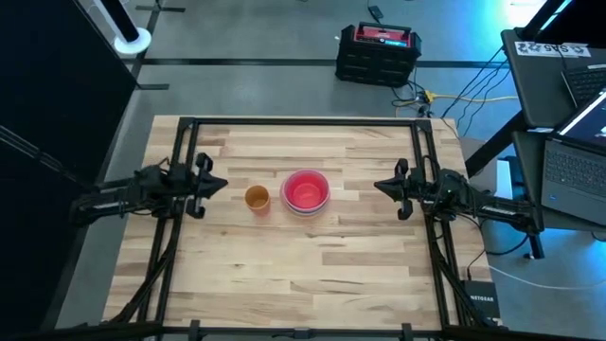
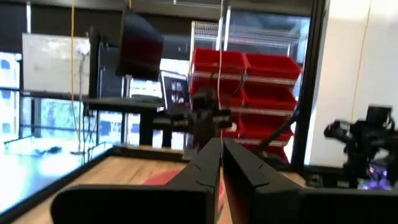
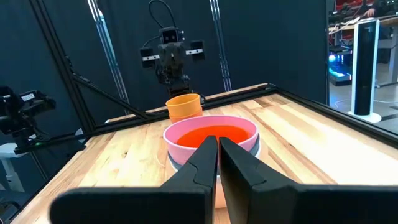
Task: Nest bowls inside each other
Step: Return to Home Position
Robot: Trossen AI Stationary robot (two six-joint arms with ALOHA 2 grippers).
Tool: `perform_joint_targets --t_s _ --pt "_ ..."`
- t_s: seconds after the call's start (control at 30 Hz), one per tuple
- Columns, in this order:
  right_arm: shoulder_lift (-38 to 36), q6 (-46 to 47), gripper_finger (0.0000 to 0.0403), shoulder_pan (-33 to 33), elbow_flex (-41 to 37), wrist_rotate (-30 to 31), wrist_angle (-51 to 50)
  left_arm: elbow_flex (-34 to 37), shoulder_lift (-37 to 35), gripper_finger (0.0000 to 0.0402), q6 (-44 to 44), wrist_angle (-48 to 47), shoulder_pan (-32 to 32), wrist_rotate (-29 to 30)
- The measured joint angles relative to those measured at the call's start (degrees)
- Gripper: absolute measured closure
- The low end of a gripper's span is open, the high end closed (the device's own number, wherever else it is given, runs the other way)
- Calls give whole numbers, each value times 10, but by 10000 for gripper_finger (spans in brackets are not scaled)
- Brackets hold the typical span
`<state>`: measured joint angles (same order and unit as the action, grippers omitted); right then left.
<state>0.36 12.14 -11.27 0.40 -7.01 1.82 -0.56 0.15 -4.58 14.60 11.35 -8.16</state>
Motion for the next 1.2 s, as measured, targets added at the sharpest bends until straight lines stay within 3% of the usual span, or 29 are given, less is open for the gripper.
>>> perform_joint_targets --t_s 0.2,0.83,1.2 --pt "0 0 403 0 0 0 0 0 1 402 37 -88 4 1" --pt "0 0 403 0 0 0 0 0 5 402 60 -129 4 11" --pt "0 0 403 0 0 0 0 0 5 401 15 -130 4 12"
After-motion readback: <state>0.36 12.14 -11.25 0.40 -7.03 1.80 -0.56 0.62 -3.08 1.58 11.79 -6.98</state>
